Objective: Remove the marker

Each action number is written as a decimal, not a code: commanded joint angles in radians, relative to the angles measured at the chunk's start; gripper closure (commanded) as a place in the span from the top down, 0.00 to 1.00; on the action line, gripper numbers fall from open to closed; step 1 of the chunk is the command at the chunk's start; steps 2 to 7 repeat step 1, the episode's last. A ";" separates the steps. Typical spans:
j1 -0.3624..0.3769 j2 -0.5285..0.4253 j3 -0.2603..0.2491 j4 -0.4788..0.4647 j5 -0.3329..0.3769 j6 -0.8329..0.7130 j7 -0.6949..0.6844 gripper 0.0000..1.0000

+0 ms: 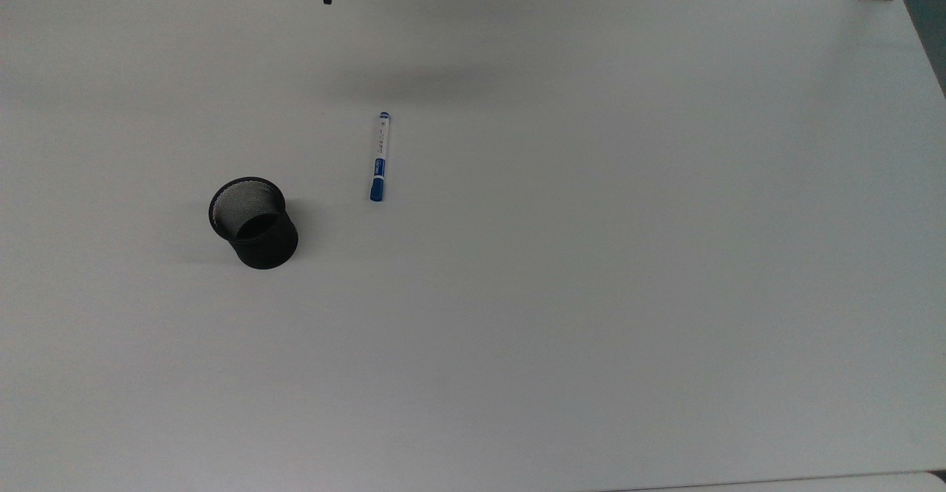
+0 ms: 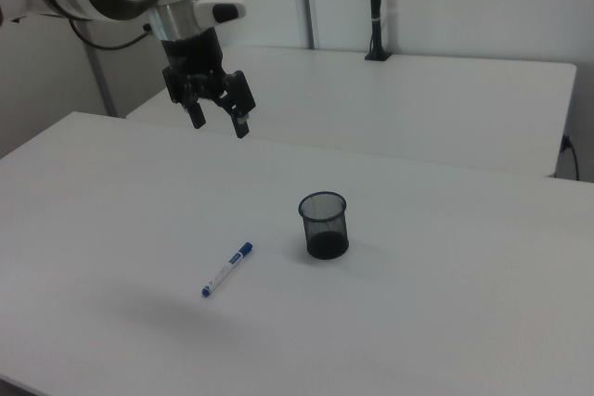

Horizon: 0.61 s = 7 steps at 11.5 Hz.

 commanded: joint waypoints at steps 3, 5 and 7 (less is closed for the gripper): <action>-0.001 -0.008 0.002 0.002 -0.003 0.005 0.001 1.00; -0.001 -0.008 0.002 0.002 -0.003 0.005 0.001 1.00; -0.001 -0.008 0.002 0.002 -0.003 0.005 0.001 1.00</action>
